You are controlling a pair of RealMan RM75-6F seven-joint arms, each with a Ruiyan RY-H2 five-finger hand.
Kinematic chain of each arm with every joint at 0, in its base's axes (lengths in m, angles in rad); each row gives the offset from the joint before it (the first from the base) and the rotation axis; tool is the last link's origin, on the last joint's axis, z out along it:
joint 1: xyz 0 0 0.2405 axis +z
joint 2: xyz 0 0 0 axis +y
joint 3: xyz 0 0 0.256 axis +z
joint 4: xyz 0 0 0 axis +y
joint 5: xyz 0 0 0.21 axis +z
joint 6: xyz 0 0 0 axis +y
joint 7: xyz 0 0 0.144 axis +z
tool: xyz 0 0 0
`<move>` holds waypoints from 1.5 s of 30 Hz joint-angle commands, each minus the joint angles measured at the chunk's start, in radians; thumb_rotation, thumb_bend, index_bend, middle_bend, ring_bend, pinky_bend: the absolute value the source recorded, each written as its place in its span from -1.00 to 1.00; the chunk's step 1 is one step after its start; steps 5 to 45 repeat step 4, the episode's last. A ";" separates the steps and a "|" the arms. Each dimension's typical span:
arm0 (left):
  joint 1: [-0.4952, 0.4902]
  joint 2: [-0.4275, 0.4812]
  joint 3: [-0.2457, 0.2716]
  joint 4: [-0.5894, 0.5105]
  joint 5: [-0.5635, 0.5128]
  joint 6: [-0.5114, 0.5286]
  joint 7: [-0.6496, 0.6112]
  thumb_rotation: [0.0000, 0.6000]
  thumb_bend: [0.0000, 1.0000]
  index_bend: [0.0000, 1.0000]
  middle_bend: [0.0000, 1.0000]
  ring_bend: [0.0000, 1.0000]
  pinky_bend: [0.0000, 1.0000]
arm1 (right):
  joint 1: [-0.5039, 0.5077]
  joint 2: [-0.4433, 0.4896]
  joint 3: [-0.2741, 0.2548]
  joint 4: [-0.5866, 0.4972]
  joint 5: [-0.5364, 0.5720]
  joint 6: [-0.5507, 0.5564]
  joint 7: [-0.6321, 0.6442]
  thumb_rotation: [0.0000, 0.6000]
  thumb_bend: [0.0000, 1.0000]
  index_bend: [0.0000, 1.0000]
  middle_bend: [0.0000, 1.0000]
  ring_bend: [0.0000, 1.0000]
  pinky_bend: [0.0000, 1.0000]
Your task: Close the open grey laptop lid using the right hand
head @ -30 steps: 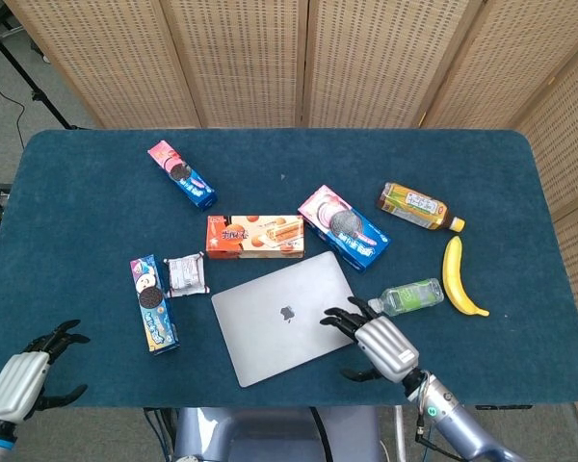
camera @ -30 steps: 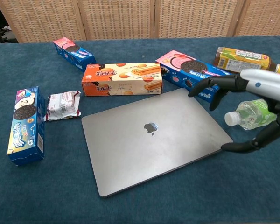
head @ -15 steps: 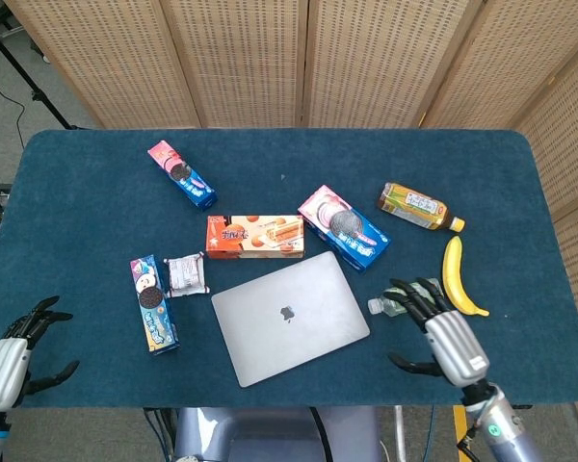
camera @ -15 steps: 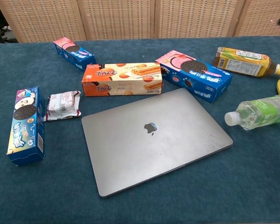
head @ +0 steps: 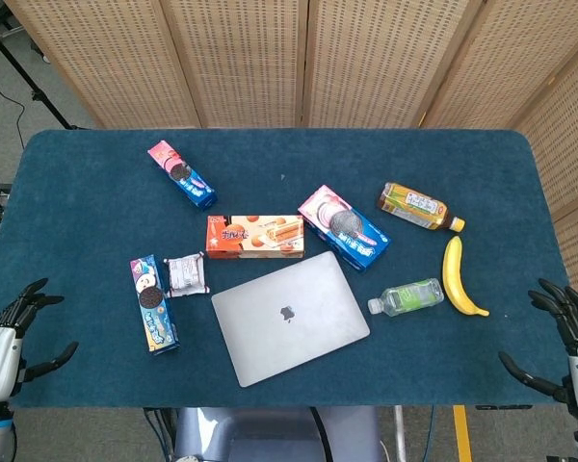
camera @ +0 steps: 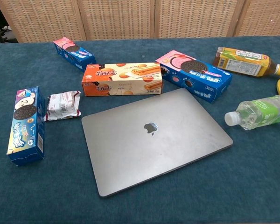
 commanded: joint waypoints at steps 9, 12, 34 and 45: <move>0.010 -0.022 -0.013 0.029 0.009 0.041 -0.016 1.00 -0.61 -0.39 -0.65 -0.56 -0.60 | -0.035 -0.017 0.003 0.050 0.005 0.012 0.053 1.00 -0.53 -0.69 -0.80 -0.48 -0.94; 0.010 -0.022 -0.013 0.029 0.009 0.041 -0.016 1.00 -0.61 -0.39 -0.65 -0.56 -0.60 | -0.035 -0.017 0.003 0.050 0.005 0.012 0.053 1.00 -0.53 -0.69 -0.80 -0.48 -0.94; 0.010 -0.022 -0.013 0.029 0.009 0.041 -0.016 1.00 -0.61 -0.39 -0.65 -0.56 -0.60 | -0.035 -0.017 0.003 0.050 0.005 0.012 0.053 1.00 -0.53 -0.69 -0.80 -0.48 -0.94; 0.010 -0.022 -0.013 0.029 0.009 0.041 -0.016 1.00 -0.61 -0.39 -0.65 -0.56 -0.60 | -0.035 -0.017 0.003 0.050 0.005 0.012 0.053 1.00 -0.53 -0.69 -0.80 -0.48 -0.94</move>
